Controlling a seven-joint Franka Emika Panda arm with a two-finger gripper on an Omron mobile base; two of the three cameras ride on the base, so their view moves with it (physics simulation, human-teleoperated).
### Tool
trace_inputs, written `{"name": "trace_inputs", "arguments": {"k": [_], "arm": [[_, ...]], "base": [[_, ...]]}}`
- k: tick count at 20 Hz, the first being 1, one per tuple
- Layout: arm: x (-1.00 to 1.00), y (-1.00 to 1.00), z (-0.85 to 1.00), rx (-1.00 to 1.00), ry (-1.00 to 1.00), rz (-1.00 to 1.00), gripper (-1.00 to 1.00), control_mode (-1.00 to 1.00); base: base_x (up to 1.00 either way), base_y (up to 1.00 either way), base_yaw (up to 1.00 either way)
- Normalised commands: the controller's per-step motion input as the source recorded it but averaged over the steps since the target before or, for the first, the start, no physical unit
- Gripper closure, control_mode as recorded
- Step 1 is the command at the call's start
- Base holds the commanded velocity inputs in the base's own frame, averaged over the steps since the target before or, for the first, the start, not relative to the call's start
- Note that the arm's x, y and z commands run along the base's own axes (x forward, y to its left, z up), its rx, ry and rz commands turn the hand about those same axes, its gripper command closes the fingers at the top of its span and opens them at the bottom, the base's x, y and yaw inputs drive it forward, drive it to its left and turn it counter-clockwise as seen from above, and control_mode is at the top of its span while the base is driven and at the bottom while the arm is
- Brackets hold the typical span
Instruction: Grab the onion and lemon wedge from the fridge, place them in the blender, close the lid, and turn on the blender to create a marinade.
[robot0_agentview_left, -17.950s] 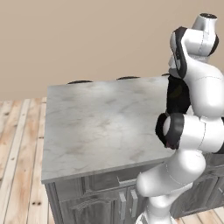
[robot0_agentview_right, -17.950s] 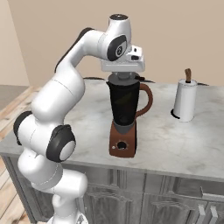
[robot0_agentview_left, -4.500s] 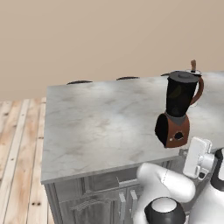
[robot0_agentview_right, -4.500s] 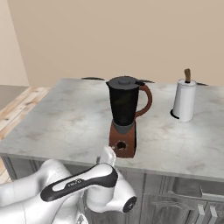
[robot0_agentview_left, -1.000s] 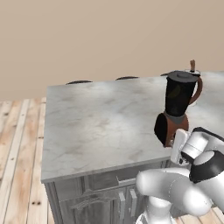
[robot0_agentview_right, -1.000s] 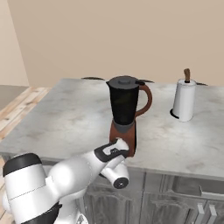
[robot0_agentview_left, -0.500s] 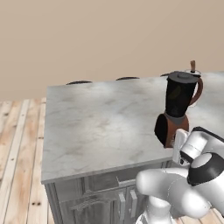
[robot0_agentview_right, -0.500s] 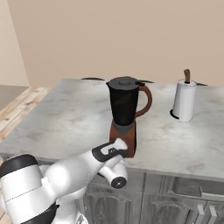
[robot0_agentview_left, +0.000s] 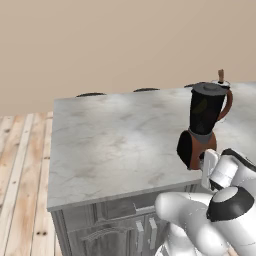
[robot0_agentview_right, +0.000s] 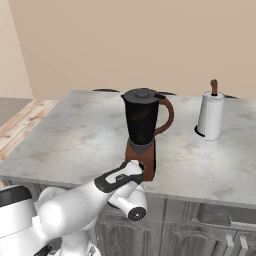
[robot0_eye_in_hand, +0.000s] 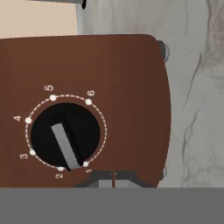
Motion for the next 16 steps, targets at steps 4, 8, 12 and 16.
{"name": "trace_inputs", "arguments": {"k": [4,8,12,16], "arm": [[-0.72,-0.2,0.12,0.03,-0.16,0.0,1.0,-1.0],[-0.13,0.0,0.12,0.0,-0.12,0.0,1.0,-1.0],[0.0,0.09,0.08,0.0,-0.02,0.0,1.0,-1.0],[0.05,0.28,0.0,-0.01,0.0,0.0,1.0,-1.0]], "base": [[0.0,0.0,0.0],[0.0,0.0,0.0],[0.0,0.0,0.0],[0.0,0.0,0.0]]}}
